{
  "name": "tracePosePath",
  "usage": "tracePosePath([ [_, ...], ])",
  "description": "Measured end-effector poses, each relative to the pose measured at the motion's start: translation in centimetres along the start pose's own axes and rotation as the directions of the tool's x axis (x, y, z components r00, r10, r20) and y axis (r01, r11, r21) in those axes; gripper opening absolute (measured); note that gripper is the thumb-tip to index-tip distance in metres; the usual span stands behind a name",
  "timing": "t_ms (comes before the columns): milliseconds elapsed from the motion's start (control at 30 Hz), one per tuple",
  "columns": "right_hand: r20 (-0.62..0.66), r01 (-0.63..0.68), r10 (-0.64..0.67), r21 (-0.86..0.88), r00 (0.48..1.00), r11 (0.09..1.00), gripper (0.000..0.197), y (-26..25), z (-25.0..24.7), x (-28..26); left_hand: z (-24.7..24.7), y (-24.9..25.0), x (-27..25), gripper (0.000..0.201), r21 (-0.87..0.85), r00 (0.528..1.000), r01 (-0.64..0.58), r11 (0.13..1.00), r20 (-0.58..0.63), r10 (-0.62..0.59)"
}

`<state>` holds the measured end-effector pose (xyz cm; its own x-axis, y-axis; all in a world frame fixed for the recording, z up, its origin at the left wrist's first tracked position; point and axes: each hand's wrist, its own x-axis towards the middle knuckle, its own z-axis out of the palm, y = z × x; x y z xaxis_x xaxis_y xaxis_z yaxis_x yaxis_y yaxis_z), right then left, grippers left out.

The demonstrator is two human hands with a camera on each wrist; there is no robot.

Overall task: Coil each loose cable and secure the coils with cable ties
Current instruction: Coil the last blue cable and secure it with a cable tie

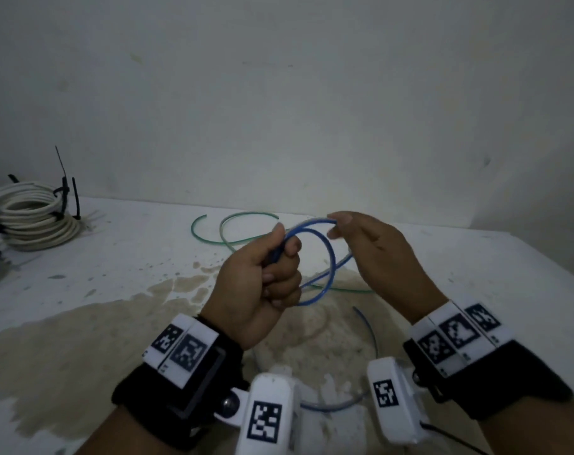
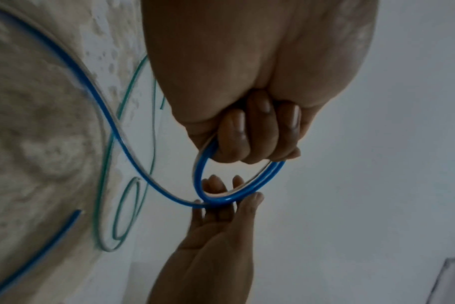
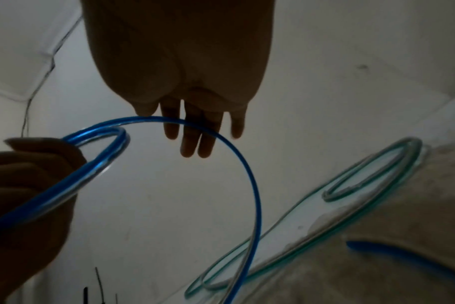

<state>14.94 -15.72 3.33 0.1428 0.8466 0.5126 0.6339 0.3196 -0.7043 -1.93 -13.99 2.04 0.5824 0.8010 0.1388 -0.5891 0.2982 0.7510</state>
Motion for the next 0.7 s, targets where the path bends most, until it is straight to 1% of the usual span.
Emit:
tracePosePath([
  [67,-0.050,0.069,-0.067,0.046,0.997,0.997,0.019,-0.2,0.3,-0.6,0.4,0.8,-0.1,0.036,-0.037,0.999,-0.036,0.999,-0.004,0.036],
  [133,-0.078,0.096,-0.090,0.078,0.993,0.992,0.018,-0.7,0.6,-0.9,0.8,1.5,-0.3,0.035,-0.056,0.997,-0.069,0.996,-0.020,0.068],
  [200,-0.074,0.070,-0.059,0.157,0.995,0.985,0.021,-1.2,0.8,-1.2,1.4,2.0,-0.4,0.037,-0.072,0.995,-0.099,0.993,-0.023,0.097],
  [300,-0.024,0.001,0.007,0.304,1.000,0.953,0.025,-2.3,0.7,-1.5,2.4,2.6,-0.5,0.039,-0.066,0.993,-0.118,0.991,-0.018,0.118],
  [367,-0.003,-0.005,0.007,0.326,1.000,0.945,0.024,-3.1,0.6,-1.6,3.1,3.0,-0.7,0.039,-0.038,0.992,-0.127,0.991,-0.008,0.127],
  [500,-0.055,-0.007,0.028,0.359,0.998,0.933,0.027,-3.7,-0.2,-1.3,4.2,3.3,-1.1,0.038,0.089,0.992,-0.130,0.988,0.007,0.130],
  [600,-0.003,-0.054,0.061,0.418,0.998,0.907,0.025,-4.1,-0.9,-1.3,4.8,3.7,-1.4,0.036,0.154,0.994,-0.106,0.982,0.031,0.102],
  [700,0.038,-0.081,0.071,0.476,0.997,0.876,0.027,-4.1,-1.8,-1.2,5.3,4.1,-1.6,0.035,0.176,0.997,-0.072,0.982,0.047,0.064],
])
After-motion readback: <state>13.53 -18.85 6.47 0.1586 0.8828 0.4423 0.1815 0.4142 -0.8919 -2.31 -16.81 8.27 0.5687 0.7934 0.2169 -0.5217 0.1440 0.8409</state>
